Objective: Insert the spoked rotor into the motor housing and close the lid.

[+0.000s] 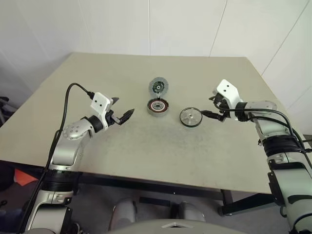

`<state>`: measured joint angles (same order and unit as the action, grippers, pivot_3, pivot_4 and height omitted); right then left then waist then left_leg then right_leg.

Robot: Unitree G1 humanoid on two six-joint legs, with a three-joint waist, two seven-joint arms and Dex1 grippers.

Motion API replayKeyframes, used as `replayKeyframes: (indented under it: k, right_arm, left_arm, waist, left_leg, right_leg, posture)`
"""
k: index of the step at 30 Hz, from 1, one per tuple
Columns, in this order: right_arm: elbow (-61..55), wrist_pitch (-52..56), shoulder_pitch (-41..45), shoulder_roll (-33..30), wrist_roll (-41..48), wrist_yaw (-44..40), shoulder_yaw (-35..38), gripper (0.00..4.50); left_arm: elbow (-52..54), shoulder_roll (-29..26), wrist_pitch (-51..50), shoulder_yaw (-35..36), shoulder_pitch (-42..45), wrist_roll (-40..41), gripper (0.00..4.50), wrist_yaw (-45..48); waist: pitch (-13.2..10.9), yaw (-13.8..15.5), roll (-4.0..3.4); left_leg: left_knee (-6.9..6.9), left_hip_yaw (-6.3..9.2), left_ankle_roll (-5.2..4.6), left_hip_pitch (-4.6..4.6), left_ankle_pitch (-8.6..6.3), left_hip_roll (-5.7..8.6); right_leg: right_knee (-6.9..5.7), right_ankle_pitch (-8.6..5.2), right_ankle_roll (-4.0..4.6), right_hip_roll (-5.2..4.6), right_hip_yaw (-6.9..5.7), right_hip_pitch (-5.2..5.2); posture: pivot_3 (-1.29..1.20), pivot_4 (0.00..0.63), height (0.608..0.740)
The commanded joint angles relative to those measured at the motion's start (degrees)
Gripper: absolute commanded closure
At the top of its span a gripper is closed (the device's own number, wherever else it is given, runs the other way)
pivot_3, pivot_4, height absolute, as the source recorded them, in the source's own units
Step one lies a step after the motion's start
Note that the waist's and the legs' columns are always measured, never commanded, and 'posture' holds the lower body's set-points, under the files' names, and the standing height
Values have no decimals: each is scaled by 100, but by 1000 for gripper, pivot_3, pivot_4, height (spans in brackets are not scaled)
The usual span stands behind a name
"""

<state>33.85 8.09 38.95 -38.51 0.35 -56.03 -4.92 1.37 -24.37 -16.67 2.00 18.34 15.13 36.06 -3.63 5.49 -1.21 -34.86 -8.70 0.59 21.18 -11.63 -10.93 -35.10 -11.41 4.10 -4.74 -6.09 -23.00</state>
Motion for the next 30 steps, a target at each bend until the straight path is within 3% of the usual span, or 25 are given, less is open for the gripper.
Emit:
replayKeyframes:
  k: [1, 23, 30]
  right_arm:
    - [-226, -8, 33, 78, 88, 54, 77, 569]
    - [806, -465, 164, 250, -491, 419, -230, 569]
    - [970, -496, 223, 403, -483, 477, -216, 2820]
  left_arm:
    - [101, -11, 75, 62, 113, 51, 29, 22]
    - [108, -80, 108, 108, 93, -11, 29, -16]
    - [111, -99, 129, 114, 83, -26, 0, -25]
  waist:
    - [0, 0, 0]
    - [0, 7, 0]
    - [0, 7, 0]
  left_leg:
    - [0, 0, 0, 0, 0, 0]
    - [-1, 0, 1, -2, 1, 0]
    - [-6, 0, 1, -2, 0, 0]
  right_leg:
    - [0, 0, -1, 0, 0, 0]
    - [-1, 0, 0, 0, 0, 1]
    - [-3, 0, 0, -1, 0, 2]
  posture:
    - [0, 0, 740]
    - [0, 0, 740]
    - [0, 0, 740]
